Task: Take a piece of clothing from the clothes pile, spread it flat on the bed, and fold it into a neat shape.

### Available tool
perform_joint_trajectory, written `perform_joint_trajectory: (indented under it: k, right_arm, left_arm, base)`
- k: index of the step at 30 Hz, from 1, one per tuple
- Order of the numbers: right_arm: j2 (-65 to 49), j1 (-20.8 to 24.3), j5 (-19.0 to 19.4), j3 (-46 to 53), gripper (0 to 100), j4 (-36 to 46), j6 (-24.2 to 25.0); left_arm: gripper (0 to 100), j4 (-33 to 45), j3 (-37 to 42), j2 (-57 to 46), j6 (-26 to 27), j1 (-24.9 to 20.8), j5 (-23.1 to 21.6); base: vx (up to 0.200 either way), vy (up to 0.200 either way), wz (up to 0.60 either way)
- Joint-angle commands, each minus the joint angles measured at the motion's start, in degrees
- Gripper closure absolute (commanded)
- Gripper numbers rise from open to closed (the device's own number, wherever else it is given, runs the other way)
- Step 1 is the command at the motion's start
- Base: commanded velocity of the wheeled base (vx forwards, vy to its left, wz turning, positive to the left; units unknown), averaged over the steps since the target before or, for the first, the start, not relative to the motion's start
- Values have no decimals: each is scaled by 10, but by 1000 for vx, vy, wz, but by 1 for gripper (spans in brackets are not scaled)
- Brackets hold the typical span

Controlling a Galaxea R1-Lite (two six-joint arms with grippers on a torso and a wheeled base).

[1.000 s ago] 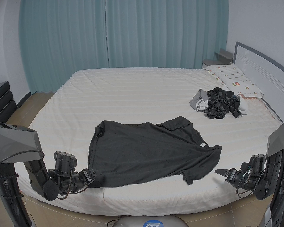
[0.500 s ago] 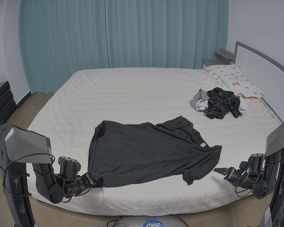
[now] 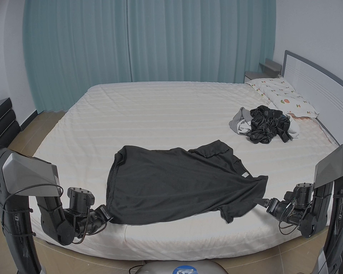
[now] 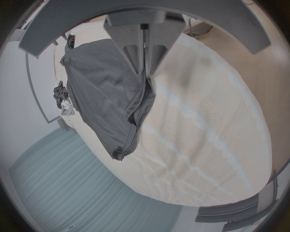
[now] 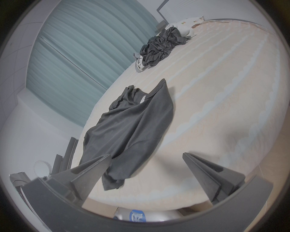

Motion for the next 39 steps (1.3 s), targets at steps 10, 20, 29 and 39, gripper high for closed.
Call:
perform_joint_trajectory:
  k: [10, 20, 29, 39]
  right_arm:
    - [37, 101, -41, -52, 0, -1, 1]
    - [58, 121, -64, -57, 100, -1, 1]
    - [38, 115, -95, -35, 100, -5, 1]
    - [-80, 78, -50, 31, 100, -5, 2]
  left_arm:
    - [100, -3, 0, -40, -49, 23, 1]
    - [100, -4, -8, -44, -75, 29, 1]
    - [100, -4, -6, -45, -75, 33, 3]
    - [100, -40, 1, -57, -68, 34, 13]
  base:
    - [0, 0, 0]
    - [0, 0, 0]
    - [0, 0, 0]
    - [0, 0, 0]
